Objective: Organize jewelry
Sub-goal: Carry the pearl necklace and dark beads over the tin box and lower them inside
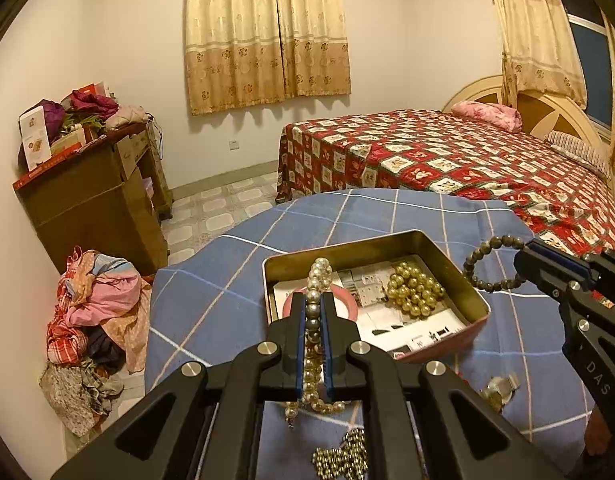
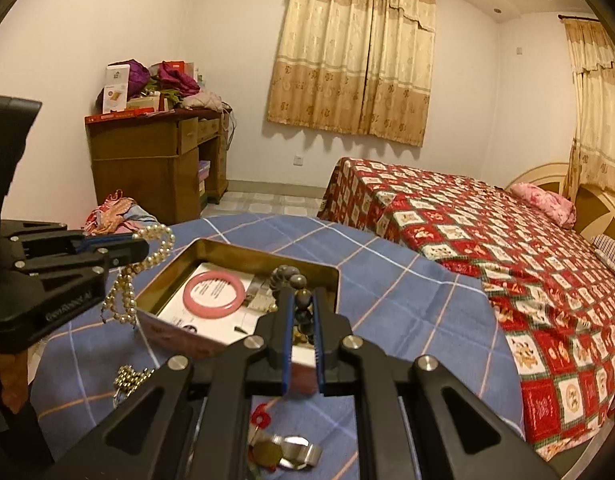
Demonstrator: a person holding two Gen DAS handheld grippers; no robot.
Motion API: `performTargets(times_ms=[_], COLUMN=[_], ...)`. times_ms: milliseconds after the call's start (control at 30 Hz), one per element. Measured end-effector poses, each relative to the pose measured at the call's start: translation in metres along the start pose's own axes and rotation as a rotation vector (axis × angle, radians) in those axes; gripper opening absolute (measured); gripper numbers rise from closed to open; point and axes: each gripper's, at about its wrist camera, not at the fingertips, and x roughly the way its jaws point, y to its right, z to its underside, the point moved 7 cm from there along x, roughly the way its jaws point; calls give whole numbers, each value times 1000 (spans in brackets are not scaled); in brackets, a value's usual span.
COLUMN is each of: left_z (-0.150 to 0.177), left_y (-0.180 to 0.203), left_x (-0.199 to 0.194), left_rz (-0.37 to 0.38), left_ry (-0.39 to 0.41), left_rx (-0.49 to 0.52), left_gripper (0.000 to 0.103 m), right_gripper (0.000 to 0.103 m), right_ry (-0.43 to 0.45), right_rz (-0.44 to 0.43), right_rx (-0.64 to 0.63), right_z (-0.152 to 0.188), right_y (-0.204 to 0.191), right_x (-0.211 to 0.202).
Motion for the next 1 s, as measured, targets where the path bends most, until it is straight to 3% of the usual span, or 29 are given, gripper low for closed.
performTargets(times_ms=[1000], left_z=[-36], left_y=[2], left_x=[32], left_rz=[56], left_ry=[7], left_rx=[-5], left_gripper=[6], right_gripper=[11], right_ry=[-49], right_rz=[-5], right_rx=[16], right_z=[-17], right_y=[10], right_x=[46])
